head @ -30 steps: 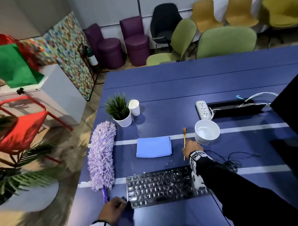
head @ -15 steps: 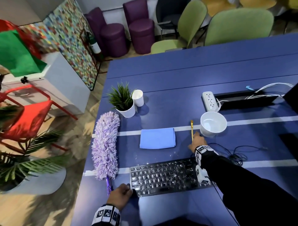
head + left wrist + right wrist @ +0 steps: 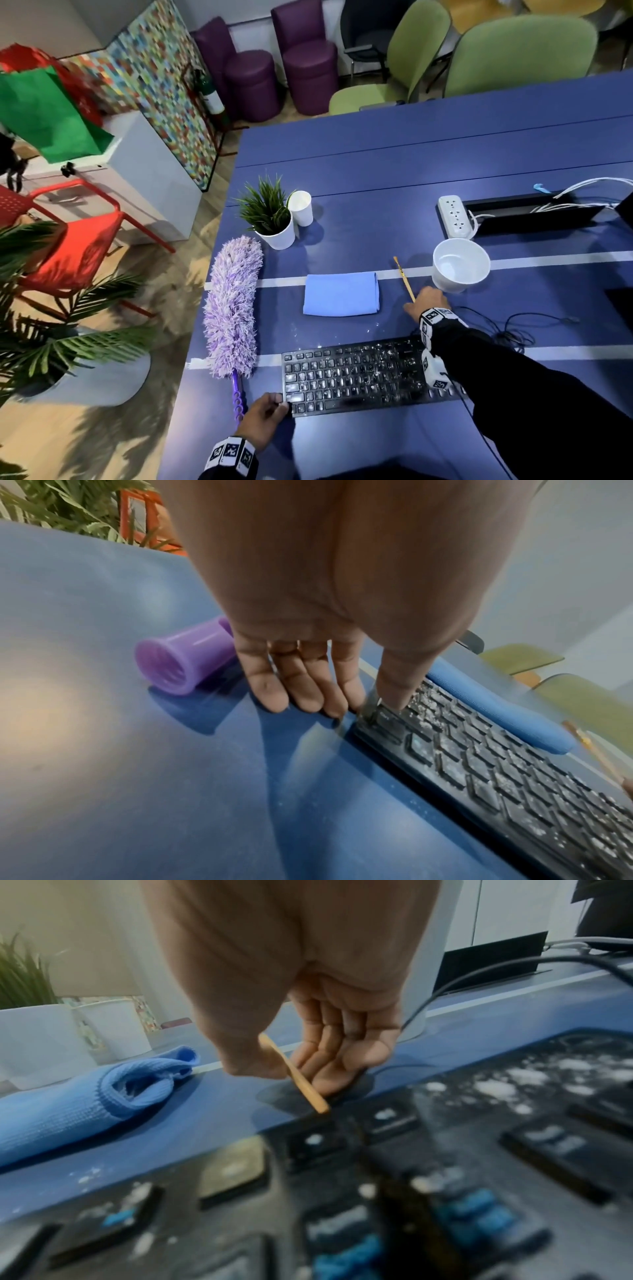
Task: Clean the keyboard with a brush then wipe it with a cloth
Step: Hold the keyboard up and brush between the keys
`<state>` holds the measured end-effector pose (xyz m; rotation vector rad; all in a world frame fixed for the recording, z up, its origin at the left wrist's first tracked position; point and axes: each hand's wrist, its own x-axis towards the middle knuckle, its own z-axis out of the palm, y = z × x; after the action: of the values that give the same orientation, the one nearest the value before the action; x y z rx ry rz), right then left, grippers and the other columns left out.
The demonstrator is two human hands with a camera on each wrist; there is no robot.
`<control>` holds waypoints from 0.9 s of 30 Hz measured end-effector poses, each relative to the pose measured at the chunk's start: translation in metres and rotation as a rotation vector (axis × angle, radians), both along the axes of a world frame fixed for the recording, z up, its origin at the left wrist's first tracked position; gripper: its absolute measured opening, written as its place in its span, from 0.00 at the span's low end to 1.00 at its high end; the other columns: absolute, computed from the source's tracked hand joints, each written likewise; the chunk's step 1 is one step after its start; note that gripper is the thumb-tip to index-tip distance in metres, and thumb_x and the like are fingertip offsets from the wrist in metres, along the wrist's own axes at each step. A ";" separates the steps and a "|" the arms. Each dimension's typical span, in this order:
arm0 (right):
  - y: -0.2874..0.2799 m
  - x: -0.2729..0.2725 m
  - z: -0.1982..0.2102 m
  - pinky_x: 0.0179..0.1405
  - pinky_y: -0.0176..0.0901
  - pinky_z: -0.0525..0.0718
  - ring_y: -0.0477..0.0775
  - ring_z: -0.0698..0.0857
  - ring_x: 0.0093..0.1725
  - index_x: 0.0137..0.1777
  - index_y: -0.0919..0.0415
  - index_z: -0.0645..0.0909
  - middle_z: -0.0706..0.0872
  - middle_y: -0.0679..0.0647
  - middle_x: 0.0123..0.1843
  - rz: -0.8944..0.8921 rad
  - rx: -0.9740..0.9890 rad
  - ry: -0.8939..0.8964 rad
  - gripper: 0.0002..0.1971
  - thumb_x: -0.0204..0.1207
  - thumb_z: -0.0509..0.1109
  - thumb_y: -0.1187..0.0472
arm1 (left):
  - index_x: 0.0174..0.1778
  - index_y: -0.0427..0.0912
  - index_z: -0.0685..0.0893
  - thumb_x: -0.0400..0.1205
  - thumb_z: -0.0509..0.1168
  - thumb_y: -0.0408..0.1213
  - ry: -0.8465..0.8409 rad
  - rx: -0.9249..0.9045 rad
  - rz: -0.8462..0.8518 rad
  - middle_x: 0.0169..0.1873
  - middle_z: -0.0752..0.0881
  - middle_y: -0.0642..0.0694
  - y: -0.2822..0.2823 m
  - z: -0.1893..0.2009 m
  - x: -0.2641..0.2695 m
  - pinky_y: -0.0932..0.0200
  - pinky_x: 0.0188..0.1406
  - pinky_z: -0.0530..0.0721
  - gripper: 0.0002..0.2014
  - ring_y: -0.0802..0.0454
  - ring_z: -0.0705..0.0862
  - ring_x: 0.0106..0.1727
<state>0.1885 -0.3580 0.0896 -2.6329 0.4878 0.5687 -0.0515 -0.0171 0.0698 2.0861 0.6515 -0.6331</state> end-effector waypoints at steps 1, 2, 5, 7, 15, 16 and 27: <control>-0.004 -0.001 0.000 0.48 0.49 0.83 0.68 0.85 0.55 0.50 0.66 0.82 0.87 0.65 0.53 -0.006 0.035 -0.018 0.18 0.65 0.74 0.54 | 0.48 0.39 0.81 0.82 0.69 0.35 0.000 0.000 -0.001 0.42 0.87 0.47 -0.002 0.001 0.001 0.80 0.41 0.75 0.04 0.56 0.82 0.42; -0.009 -0.003 0.001 0.45 0.48 0.82 0.68 0.86 0.53 0.46 0.65 0.82 0.88 0.65 0.49 0.003 0.074 -0.046 0.17 0.63 0.72 0.52 | 0.47 0.39 0.81 0.83 0.68 0.35 -0.011 0.005 -0.007 0.41 0.86 0.48 -0.003 0.002 0.002 0.81 0.39 0.75 0.03 0.57 0.81 0.40; -0.024 -0.015 0.011 0.39 0.39 0.76 0.61 0.85 0.41 0.34 0.59 0.80 0.87 0.57 0.34 0.023 0.231 -0.176 0.07 0.63 0.74 0.57 | 0.45 0.38 0.81 0.83 0.67 0.36 -0.030 -0.005 0.028 0.40 0.86 0.47 -0.006 0.001 0.005 0.76 0.40 0.75 0.05 0.54 0.80 0.40; -0.038 -0.033 0.021 0.37 0.37 0.72 0.55 0.83 0.35 0.37 0.59 0.83 0.86 0.54 0.30 0.048 0.308 -0.321 0.03 0.66 0.75 0.64 | 0.47 0.39 0.83 0.83 0.67 0.40 -0.020 -0.006 0.076 0.41 0.87 0.46 -0.004 -0.002 0.007 0.63 0.47 0.78 0.07 0.50 0.82 0.44; -0.133 -0.146 0.041 0.24 0.28 0.82 0.41 0.84 0.22 0.36 0.60 0.87 0.88 0.48 0.24 -0.813 1.043 -0.592 0.01 0.66 0.77 0.65 | 0.61 0.47 0.82 0.83 0.67 0.46 -0.068 -0.051 0.237 0.57 0.87 0.39 0.000 -0.028 0.045 0.37 0.67 0.81 0.12 0.40 0.86 0.59; -0.144 -0.157 0.042 0.24 0.27 0.82 0.40 0.84 0.23 0.32 0.59 0.88 0.87 0.46 0.23 -0.907 1.084 -0.571 0.05 0.60 0.79 0.59 | 0.59 0.45 0.84 0.82 0.67 0.48 -0.067 -0.023 0.234 0.54 0.88 0.39 -0.004 -0.022 0.049 0.43 0.66 0.81 0.13 0.41 0.86 0.57; -0.153 -0.158 0.005 0.48 0.51 0.82 0.61 0.85 0.42 0.40 0.61 0.86 0.87 0.60 0.34 -0.498 0.202 -0.494 0.12 0.73 0.71 0.52 | 0.48 0.30 0.85 0.87 0.61 0.41 0.057 -0.038 0.286 0.47 0.86 0.28 -0.015 -0.008 0.059 0.49 0.54 0.77 0.16 0.39 0.82 0.49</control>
<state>0.0300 -0.5105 0.0941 -2.2220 0.8298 -0.1774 0.0078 -0.0321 0.0615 1.8986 0.9417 -0.5379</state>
